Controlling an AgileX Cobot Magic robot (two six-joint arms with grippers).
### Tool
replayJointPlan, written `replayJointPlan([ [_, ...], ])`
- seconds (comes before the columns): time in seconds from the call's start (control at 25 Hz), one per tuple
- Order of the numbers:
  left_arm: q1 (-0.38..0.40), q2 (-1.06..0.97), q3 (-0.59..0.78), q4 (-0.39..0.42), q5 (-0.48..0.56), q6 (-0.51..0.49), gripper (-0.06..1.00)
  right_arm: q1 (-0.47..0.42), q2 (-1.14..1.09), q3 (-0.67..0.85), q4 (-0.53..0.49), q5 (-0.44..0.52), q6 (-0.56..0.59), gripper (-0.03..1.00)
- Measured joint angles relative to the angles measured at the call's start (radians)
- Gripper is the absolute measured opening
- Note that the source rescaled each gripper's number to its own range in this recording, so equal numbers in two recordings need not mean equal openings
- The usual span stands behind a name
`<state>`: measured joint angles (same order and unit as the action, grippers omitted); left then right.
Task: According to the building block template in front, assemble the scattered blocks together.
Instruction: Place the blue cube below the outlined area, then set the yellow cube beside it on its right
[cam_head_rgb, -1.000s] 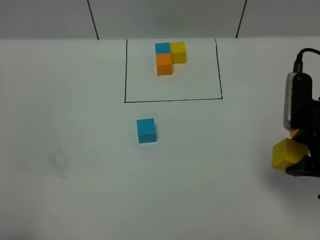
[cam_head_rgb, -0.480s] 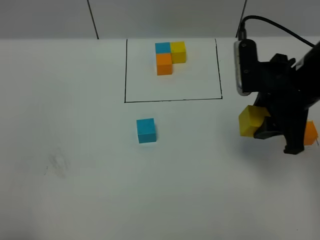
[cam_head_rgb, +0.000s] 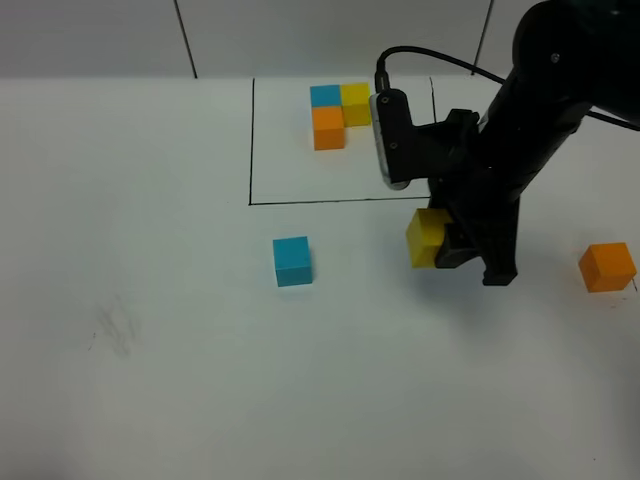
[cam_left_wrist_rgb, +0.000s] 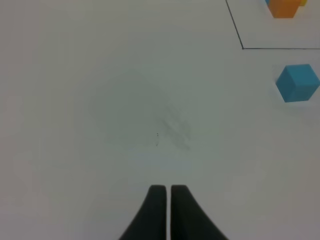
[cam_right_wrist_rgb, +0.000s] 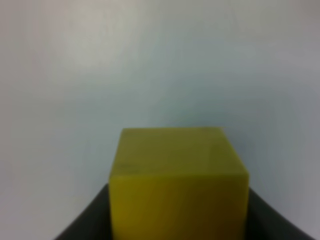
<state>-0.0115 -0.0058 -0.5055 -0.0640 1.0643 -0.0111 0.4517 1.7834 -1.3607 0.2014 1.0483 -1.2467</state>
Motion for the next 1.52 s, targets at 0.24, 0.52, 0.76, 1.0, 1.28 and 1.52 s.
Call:
replayJointPlan([
  [0.24, 0.0, 0.0, 0.0, 0.0, 0.0, 0.0, 0.0, 0.042, 0.08, -0.006, 0.0, -0.104, 0.035, 0.53],
  [0.52, 0.0, 0.0, 0.0, 0.0, 0.0, 0.0, 0.0, 0.06, 0.148, -0.11, 0.024, -0.076, 0.044, 0.53],
  [0.76, 0.0, 0.0, 0.0, 0.0, 0.0, 0.0, 0.0, 0.09, 0.191, -0.224, 0.024, -0.04, 0.054, 0.53],
  [1.0, 0.0, 0.0, 0.0, 0.0, 0.0, -0.001, 0.0, 0.122, 0.25, -0.299, 0.018, -0.019, 0.073, 0.53],
  [1.28, 0.0, 0.0, 0.0, -0.001, 0.0, -0.002, 0.0, 0.141, 0.3, -0.305, -0.017, -0.036, 0.126, 0.53],
  [1.52, 0.0, 0.0, 0.0, -0.001, 0.0, -0.002, 0.0, 0.141, 0.322, -0.305, -0.028, -0.064, 0.135, 0.53],
])
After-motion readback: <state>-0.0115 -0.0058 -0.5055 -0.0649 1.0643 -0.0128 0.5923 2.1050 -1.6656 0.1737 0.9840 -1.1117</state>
